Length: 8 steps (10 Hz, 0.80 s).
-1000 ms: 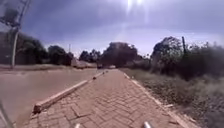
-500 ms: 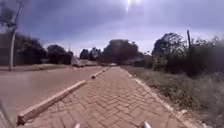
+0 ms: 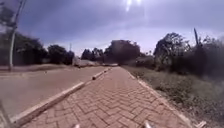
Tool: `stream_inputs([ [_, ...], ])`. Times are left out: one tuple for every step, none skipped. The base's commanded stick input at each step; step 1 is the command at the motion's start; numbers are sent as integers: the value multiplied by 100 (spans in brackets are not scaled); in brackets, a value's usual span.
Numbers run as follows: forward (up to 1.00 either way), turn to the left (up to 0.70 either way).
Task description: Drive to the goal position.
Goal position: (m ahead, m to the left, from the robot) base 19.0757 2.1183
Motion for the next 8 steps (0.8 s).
stream_inputs([
  [70, 0],
  [70, 0],
  [70, 0],
  [70, 0],
  [70, 0],
  [70, 0],
  [70, 0],
  [70, 0],
])
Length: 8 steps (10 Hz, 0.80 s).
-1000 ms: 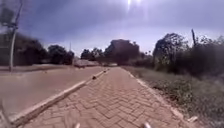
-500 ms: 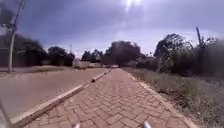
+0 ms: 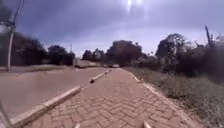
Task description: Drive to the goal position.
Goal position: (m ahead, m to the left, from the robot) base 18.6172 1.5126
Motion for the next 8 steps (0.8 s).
stream_inputs([
  [70, 0],
  [70, 0],
  [70, 0],
  [70, 0],
  [70, 0],
  [70, 0],
  [70, 0],
  [70, -6],
])
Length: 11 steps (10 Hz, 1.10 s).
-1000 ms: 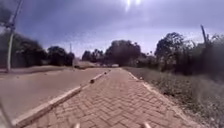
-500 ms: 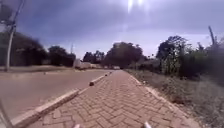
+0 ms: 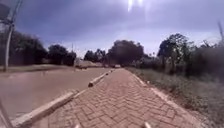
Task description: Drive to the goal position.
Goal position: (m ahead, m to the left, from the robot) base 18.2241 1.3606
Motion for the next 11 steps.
stream_inputs([
  [70, -22],
  [70, 0],
  [70, 0],
  [70, 0],
  [70, 0],
  [70, 0],
  [70, 0],
  [70, 0],
  [70, 0],
  [70, 0],
  [70, -15],
])
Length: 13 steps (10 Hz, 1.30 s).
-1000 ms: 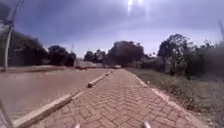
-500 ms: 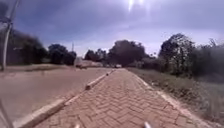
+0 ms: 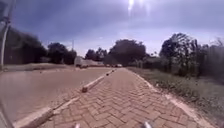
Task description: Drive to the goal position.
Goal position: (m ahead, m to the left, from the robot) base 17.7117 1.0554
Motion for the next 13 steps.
stream_inputs([
  [70, -32],
  [70, -28],
  [70, -19],
  [70, 0],
  [70, 0],
  [70, -8],
  [70, -24],
  [70, -9],
  [70, -4],
  [70, 0],
  [70, 0],
  [70, -29],
  [70, -32],
])
